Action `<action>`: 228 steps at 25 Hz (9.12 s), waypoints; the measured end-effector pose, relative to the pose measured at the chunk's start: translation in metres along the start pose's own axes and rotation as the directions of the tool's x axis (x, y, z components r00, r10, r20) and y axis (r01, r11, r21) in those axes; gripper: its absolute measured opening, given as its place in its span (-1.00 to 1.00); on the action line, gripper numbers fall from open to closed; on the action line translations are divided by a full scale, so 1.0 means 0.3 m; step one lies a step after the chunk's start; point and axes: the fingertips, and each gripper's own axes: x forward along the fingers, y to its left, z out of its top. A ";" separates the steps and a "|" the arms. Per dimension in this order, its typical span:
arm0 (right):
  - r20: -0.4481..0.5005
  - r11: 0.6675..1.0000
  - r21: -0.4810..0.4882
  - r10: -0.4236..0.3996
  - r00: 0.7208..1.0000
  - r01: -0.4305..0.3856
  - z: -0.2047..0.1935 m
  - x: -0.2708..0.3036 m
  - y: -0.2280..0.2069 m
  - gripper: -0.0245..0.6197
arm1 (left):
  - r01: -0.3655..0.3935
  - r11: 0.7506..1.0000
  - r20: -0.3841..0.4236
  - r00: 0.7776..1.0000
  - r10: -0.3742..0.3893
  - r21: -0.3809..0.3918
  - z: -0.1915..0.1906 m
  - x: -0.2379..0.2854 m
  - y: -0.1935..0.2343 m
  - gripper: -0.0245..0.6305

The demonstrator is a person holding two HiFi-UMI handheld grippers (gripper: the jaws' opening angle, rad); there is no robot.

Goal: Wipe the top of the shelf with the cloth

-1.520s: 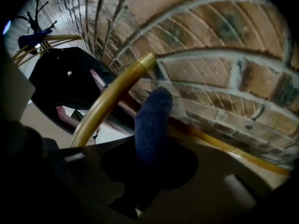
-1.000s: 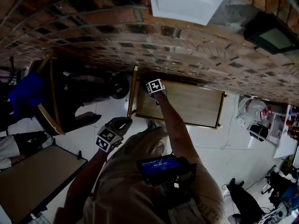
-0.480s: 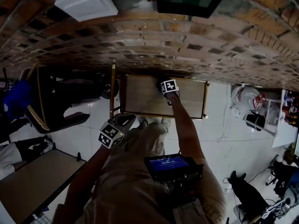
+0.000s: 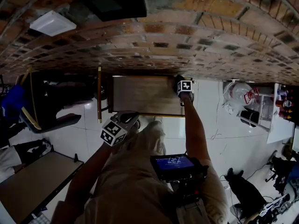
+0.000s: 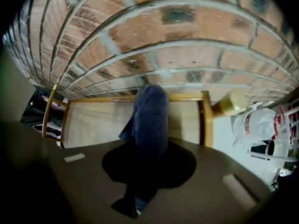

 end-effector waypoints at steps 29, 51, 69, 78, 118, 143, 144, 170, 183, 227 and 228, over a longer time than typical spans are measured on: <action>-0.095 0.868 -0.309 0.379 0.920 -0.389 -0.095 0.068 1.175 -0.71 | -0.091 0.982 0.061 0.993 0.102 -0.167 -0.280 -0.396 0.237 -0.91; -0.169 0.902 -0.245 0.322 0.931 -0.357 -0.093 0.402 1.571 -0.72 | -0.109 0.966 0.036 0.992 0.120 -0.236 -0.577 -0.625 0.397 -0.91; -0.098 0.967 -0.080 0.233 0.967 -0.241 -0.140 0.189 0.736 -0.73 | -0.080 0.982 0.005 0.997 0.082 -0.172 -0.340 -0.313 0.155 -0.91; -0.108 0.997 0.007 0.083 0.991 -0.083 -0.188 0.049 0.233 -0.73 | -0.075 0.984 0.034 0.996 0.081 -0.161 -0.152 -0.162 0.050 -0.91; -0.267 0.836 -0.366 0.326 0.907 -0.408 -0.306 0.355 1.704 -0.72 | -0.189 0.941 0.077 0.973 0.218 -0.281 -0.555 -0.718 0.454 -0.91; -0.190 0.931 -0.289 0.175 0.966 -0.225 -0.288 0.219 0.952 -0.73 | -0.144 0.963 0.017 0.988 0.152 -0.228 -0.382 -0.417 0.209 -0.91; -0.188 0.933 -0.286 0.168 0.968 -0.217 -0.289 0.209 0.913 -0.73 | -0.143 0.964 0.018 0.988 0.150 -0.225 -0.363 -0.398 0.198 -0.91; -0.240 0.977 -0.153 -0.185 0.953 0.151 -0.435 -0.016 -0.082 -0.73 | -0.121 0.978 0.051 0.990 0.132 -0.172 -0.128 -0.169 -0.003 -0.91; -0.156 0.944 -0.314 0.053 0.986 -0.100 -0.293 -0.094 0.617 -0.72 | -0.163 0.947 0.113 0.973 0.201 -0.277 -0.325 -0.397 0.182 -0.91; -0.282 0.960 -0.218 0.109 0.953 -0.174 -0.562 0.165 0.878 -0.72 | -0.108 0.973 0.015 0.993 0.114 -0.205 -0.453 -0.417 0.169 -0.91; -0.283 0.963 -0.213 0.102 0.954 -0.166 -0.566 0.154 0.833 -0.72 | -0.103 0.974 0.005 0.994 0.106 -0.203 -0.441 -0.395 0.147 -0.91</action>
